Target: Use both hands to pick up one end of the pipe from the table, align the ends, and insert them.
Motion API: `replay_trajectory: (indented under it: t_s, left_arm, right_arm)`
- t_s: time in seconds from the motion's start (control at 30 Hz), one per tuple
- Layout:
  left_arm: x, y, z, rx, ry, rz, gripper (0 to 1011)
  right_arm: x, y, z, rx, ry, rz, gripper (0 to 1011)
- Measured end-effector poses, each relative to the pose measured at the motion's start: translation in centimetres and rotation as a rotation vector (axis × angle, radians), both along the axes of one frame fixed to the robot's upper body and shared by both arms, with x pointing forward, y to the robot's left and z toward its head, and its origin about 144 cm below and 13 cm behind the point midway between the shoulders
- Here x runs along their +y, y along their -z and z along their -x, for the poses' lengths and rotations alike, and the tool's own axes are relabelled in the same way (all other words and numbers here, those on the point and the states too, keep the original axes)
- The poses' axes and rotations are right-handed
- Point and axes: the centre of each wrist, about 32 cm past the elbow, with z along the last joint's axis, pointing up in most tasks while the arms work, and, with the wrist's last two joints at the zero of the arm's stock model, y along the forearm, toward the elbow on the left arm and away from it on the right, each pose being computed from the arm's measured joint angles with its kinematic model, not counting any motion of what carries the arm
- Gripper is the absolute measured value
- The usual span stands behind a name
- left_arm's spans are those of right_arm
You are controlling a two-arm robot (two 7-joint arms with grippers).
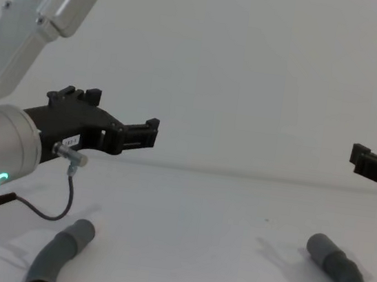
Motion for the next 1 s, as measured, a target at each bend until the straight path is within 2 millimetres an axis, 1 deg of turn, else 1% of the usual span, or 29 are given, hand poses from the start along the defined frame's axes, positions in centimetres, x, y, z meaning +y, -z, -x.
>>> replay_trajectory:
  t_s: [1.0]
  left_arm:
    - [0.0, 0.0, 0.0, 0.0, 0.0, 0.0, 1001]
  right_arm:
    - [0.0, 0.0, 0.0, 0.0, 0.0, 0.0, 1002]
